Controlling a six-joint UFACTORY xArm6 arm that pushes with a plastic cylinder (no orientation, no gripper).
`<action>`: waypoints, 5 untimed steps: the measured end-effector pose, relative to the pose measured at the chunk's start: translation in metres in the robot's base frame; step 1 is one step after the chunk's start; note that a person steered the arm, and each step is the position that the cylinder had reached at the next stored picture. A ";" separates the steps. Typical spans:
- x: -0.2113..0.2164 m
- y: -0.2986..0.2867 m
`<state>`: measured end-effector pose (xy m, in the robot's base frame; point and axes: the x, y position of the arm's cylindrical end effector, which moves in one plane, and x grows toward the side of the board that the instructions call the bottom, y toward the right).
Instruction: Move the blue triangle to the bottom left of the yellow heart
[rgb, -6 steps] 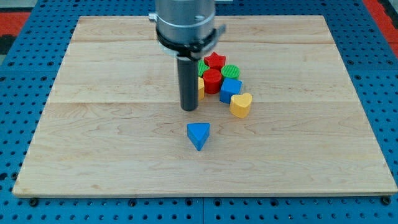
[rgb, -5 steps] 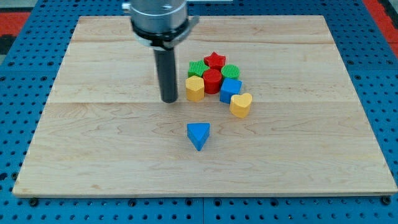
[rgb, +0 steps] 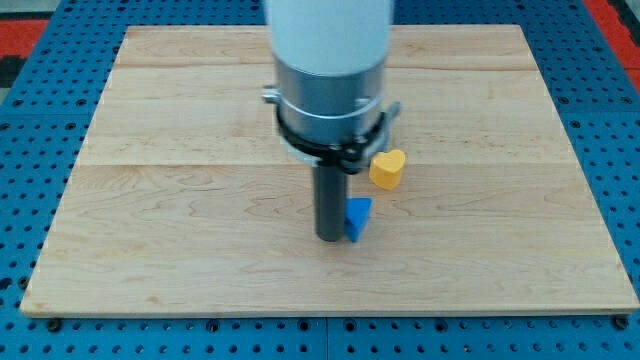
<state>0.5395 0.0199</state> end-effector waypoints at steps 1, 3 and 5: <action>-0.001 0.010; -0.001 0.010; -0.035 0.012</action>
